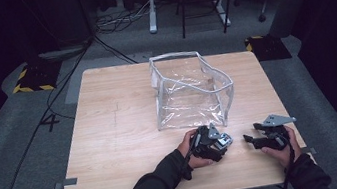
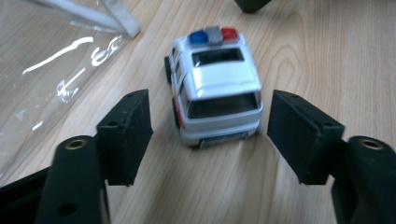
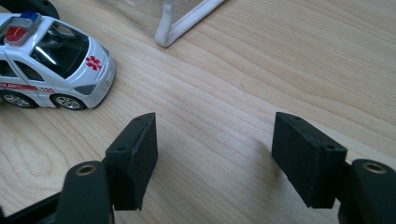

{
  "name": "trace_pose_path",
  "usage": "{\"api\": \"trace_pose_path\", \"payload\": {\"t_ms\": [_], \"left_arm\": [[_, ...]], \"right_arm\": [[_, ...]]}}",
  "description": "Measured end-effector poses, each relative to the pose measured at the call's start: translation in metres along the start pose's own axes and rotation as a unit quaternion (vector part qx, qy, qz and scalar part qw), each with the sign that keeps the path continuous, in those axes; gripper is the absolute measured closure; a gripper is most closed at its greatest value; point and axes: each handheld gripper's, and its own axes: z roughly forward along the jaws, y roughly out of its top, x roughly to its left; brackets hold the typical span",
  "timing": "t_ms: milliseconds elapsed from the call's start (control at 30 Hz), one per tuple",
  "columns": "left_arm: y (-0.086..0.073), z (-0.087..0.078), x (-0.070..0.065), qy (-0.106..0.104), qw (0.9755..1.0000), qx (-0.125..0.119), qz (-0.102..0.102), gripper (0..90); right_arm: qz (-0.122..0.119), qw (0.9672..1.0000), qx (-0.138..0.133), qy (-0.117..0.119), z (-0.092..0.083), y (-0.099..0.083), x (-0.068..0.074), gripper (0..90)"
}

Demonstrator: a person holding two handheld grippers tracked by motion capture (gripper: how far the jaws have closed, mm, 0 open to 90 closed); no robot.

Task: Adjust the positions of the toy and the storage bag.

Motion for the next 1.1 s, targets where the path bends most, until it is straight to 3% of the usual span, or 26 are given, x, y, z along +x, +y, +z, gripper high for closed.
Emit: {"api": "trace_pose_path", "payload": {"t_ms": [100,200,233,333,367,433,500,567,600,633,667,700,733,800,1000,1100], "left_arm": [[-0.006,-0.007,0.002,-0.003,1.0,0.001,0.001,23.1],[-0.02,-0.027,0.004,0.017,0.9998,0.006,0.008,21.8],[-0.025,-0.033,0.005,0.017,0.9996,0.006,0.021,21.4],[-0.042,-0.054,0.011,0.018,0.9996,0.004,0.022,19.3],[-0.048,-0.064,0.016,0.027,0.9984,0.025,0.042,18.9],[-0.055,-0.072,0.019,0.024,0.9987,0.025,0.038,18.7],[-0.075,-0.09,0.026,0.047,0.9984,0.025,0.017,18.2],[-0.086,-0.098,0.031,0.045,0.9987,0.019,0.016,18.1],[-0.092,-0.1,0.031,0.052,0.9985,-0.009,-0.013,18.0],[-0.092,-0.1,0.031,0.052,0.9985,-0.009,-0.013,18.1],[-0.106,-0.111,0.035,0.064,0.9975,0.01,-0.027,18.2],[-0.106,-0.111,0.035,0.064,0.9975,0.01,-0.027,18.2],[-0.116,-0.121,0.041,0.07,0.9973,0.017,-0.012,18.2],[-0.121,-0.125,0.042,0.073,0.997,0.018,-0.017,18.2],[-0.152,-0.157,0.047,0.109,0.9931,0.029,-0.032,17.0],[-0.161,-0.164,0.052,0.107,0.993,0.028,-0.043,16.8]], "right_arm": [[0.002,1.0,-0.001,0.001,0.0,0.0,0.001,31.9],[-0.007,1.0,-0.003,0.007,-0.001,-0.001,0.004,32.7],[-0.006,0.9999,-0.003,0.014,-0.001,-0.001,0.006,33.2],[-0.019,0.9993,-0.008,0.032,-0.002,0.001,0.015,33.3],[-0.02,0.999,-0.01,0.039,-0.003,0.001,0.017,33.3],[-0.025,0.9985,-0.01,0.048,-0.003,0.001,0.019,33.3],[-0.031,0.9974,-0.013,0.064,-0.002,0.001,0.026,33.0],[-0.038,0.9966,-0.011,0.072,0.0,0.003,0.03,32.6],[-0.04,0.9964,-0.01,0.073,0.001,0.004,0.032,32.5],[-0.04,0.9964,-0.01,0.073,0.001,0.004,0.032,32.5],[-0.051,0.9958,-0.007,0.075,0.003,0.007,0.035,32.8],[-0.051,0.9958,-0.007,0.075,0.003,0.007,0.035,32.8],[-0.057,0.9951,-0.007,0.081,0.006,0.01,0.036,33.2],[-0.06,0.9949,-0.006,0.081,0.006,0.011,0.037,33.3],[-0.092,0.9903,0.0,0.105,0.018,0.02,0.039,31.8],[-0.099,0.9879,0.005,0.119,0.021,0.022,0.038,31.1]]}}
